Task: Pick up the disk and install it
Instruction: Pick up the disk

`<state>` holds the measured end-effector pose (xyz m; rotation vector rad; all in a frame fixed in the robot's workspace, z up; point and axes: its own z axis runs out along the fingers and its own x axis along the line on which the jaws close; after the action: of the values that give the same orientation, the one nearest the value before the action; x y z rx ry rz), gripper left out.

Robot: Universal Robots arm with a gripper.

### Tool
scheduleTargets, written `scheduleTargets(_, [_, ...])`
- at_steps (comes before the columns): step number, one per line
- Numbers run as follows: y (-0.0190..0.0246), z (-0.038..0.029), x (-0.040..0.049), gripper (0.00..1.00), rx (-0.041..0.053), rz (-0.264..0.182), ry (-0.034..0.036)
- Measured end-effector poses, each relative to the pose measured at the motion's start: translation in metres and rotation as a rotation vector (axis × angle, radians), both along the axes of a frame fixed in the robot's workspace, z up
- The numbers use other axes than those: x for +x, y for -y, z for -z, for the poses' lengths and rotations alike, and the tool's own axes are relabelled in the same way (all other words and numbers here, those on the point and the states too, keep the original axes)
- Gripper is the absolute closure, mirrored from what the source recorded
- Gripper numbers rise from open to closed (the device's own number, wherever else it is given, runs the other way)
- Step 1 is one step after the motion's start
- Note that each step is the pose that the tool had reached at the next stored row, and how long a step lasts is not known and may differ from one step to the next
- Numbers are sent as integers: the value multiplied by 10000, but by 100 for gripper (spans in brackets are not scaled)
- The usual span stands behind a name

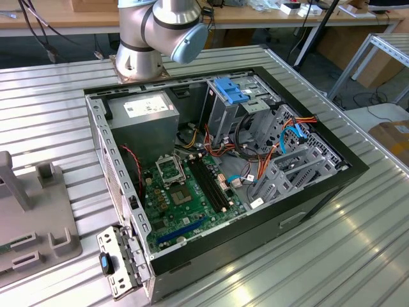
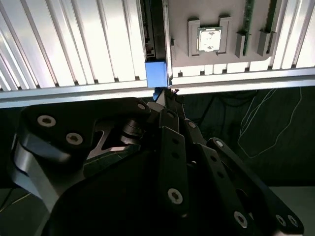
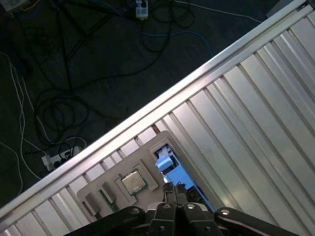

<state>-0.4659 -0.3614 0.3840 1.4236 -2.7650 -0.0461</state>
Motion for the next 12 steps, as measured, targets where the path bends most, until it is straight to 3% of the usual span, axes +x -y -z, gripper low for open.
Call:
scheduleTargets(6, [0, 0, 0, 89, 0, -64, 0])
scheduleTargets(11, [0, 0, 0, 89, 0, -959, 0])
scheduleTargets(12, [0, 0, 0, 89, 0, -1299, 0])
